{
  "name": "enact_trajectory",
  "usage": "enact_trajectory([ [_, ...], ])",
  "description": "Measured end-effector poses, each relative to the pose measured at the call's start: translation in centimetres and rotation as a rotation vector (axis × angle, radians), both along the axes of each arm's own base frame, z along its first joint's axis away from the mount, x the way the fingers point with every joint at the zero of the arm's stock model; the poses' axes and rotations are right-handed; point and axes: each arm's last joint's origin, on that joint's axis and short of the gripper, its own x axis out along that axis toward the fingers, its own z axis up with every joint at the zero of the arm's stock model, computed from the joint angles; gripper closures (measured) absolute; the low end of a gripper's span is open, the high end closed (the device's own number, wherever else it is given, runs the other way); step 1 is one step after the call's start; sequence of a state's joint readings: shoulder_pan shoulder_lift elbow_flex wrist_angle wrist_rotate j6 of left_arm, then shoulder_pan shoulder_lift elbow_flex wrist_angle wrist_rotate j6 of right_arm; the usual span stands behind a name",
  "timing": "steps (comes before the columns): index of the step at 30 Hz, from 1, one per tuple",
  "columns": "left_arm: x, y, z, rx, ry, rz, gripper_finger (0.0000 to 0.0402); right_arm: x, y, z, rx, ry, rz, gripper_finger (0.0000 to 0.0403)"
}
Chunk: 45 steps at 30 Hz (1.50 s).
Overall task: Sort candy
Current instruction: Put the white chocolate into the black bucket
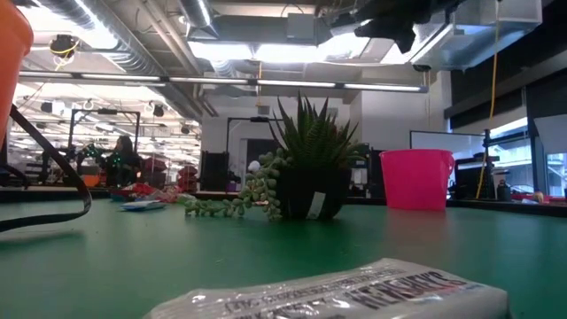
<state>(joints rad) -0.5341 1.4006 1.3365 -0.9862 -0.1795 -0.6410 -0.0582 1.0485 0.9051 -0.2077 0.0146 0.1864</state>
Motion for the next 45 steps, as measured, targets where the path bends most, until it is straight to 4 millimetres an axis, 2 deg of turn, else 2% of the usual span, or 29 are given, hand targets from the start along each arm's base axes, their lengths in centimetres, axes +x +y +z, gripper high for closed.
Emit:
enact_trajectory([
  [5,2.7,2.2,1.0,-0.039,-0.166,-0.018,0.0268,0.9,3.1,-0.8,-0.1,0.04,0.083,0.0246],
  [8,3.8,4.1,1.3,-0.033,-0.208,0.031,0.0268,1.2,4.6,-1.7,-0.17,0.09,0.173,0.0246],
  [13,4.8,6.9,1.6,-0.056,-0.241,0.098,0.0268,1.6,6.0,-3.3,-0.211,0.196,0.266,0.0246],
  [17,5.7,7.8,2.4,-0.084,-0.342,0.076,0.0268,2.4,6.6,-4.5,-0.217,0.24,0.289,0.0246],
  [25,6.7,7.6,4.8,-0.097,-0.611,0.026,0.0268,4.0,7.3,-7.1,-0.114,0.342,0.291,0.0246],
  [33,6.0,5.7,5.5,0.016,-0.678,-0.037,0.0268,4.2,10.6,-8.5,-0.121,0.368,0.376,0.0246],
  [39,5.4,4.6,5.9,0.109,-0.714,-0.126,0.0268,4.9,13.4,-7.4,-0.13,0.301,0.456,0.0246],
  [42,5.2,4.8,6.5,0.137,-0.747,-0.082,0.0268,6.0,14.2,-6.5,-0.133,0.275,0.468,0.0246],
  [45,5.0,4.5,6.2,0.153,-0.725,-0.104,0.0268,7.3,14.8,-6.0,-0.152,0.272,0.491,0.0246],
])
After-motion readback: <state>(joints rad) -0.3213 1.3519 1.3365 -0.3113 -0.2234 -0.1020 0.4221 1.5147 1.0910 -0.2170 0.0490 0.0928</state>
